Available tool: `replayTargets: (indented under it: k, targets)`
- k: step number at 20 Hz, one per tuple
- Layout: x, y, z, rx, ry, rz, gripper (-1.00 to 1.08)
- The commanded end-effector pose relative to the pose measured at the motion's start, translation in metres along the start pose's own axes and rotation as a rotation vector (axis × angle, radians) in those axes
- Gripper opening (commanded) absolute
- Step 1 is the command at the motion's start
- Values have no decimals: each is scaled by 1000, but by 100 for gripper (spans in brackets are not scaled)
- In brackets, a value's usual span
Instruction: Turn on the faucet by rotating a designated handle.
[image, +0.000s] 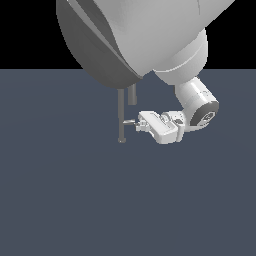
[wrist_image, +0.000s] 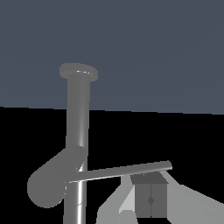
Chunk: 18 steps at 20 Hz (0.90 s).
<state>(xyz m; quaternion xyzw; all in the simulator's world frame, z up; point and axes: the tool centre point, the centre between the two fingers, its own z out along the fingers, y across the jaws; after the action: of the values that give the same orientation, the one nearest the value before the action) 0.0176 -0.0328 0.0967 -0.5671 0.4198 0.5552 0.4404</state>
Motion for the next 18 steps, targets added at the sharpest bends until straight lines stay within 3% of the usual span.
replayTargets:
  k: [1,13,14,15,18]
  targets:
    - [11,0,0,4,1,11,-100]
    - [52,-8,-1,8,4,31,-100]
    - [52,-8,-1,8,4,31,-100]
    - [25,-15,0,-1,-4,-5,-100]
    - [32,-19,-1,0,-2,1,-100]
